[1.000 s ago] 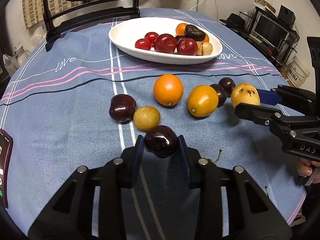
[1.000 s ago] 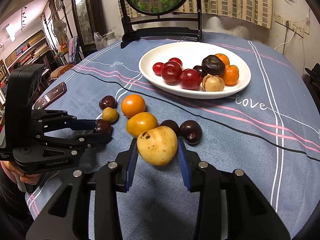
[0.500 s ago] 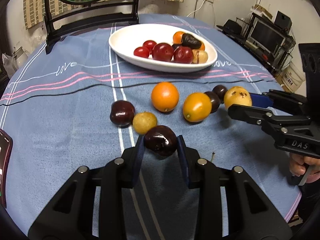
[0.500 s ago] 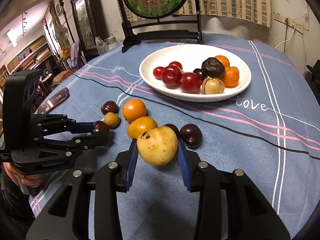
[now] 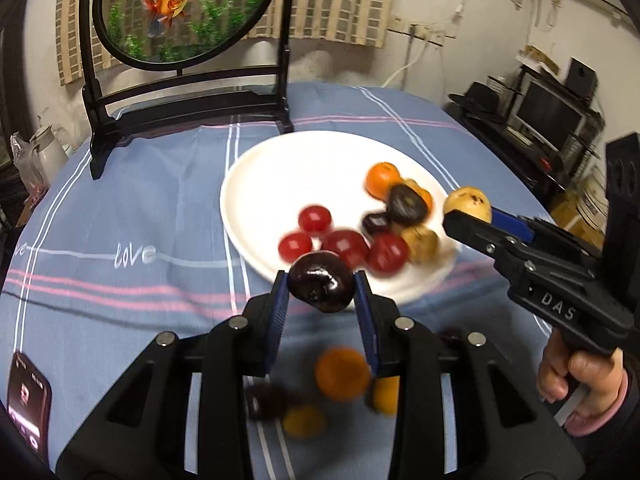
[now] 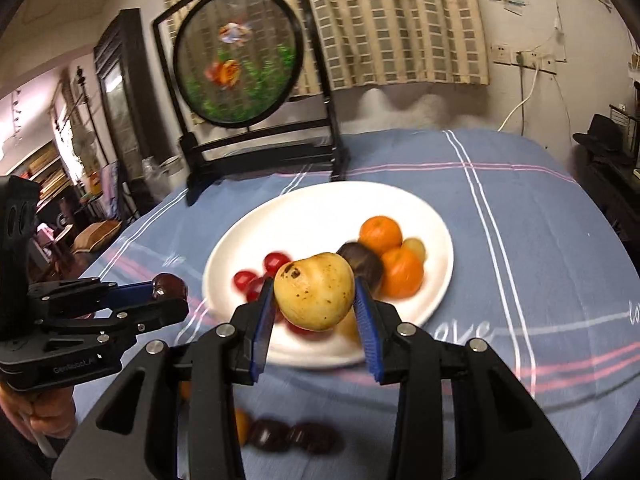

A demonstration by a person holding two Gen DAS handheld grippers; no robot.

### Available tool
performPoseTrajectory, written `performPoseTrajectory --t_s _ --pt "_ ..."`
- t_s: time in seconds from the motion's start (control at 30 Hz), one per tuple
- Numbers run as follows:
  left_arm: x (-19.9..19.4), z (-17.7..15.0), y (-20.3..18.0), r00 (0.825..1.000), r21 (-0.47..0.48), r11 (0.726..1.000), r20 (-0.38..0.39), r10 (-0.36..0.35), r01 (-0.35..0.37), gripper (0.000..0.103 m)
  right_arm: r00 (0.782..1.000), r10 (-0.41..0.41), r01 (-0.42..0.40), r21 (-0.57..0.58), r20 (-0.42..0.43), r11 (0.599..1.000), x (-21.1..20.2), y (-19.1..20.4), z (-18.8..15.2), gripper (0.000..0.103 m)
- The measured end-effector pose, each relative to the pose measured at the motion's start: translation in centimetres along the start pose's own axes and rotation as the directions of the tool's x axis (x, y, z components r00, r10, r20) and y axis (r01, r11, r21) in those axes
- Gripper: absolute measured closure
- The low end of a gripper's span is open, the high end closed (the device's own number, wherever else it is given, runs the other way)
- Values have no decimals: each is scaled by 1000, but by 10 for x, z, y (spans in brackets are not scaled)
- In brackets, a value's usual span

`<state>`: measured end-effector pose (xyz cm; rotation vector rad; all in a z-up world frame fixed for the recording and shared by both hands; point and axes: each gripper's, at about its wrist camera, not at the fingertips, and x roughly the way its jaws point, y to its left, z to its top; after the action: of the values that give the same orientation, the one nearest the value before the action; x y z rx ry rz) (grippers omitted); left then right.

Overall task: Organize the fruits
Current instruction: 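Carry the pale yellow fruit in the right tool while the left tool carries the dark plum to the plate, then grasp a dark plum with the right tool while the left tool grasps another dark plum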

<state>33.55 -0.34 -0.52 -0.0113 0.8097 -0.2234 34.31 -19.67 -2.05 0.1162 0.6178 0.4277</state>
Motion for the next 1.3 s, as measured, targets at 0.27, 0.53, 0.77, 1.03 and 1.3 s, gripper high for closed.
performPoseTrajectory --t_s 0.27,0.53,0.77,1.03,1.3 --pt "45 37 13 998 -36 998 -13 54 -55 69 1000 14 -14 24 2 1000 45 -13 29 63" --pt "20 38 9 988 -21 990 61 142 -141 27 999 3 -2 -23 47 1000 20 -4 35 43" --pt "-28 -3 3 973 -1 981 132 191 -193 18 999 13 -9 -109 41 994 -19 15 8 43" --pt "-34 -43 21 963 -23 968 101 251 -250 13 995 32 -46 -151 -96 987 -35 15 -47 43" --pt "-41 -52 40 964 -98 964 70 255 -248 13 974 -15 -23 -165 -227 986 -23 14 -67 52"
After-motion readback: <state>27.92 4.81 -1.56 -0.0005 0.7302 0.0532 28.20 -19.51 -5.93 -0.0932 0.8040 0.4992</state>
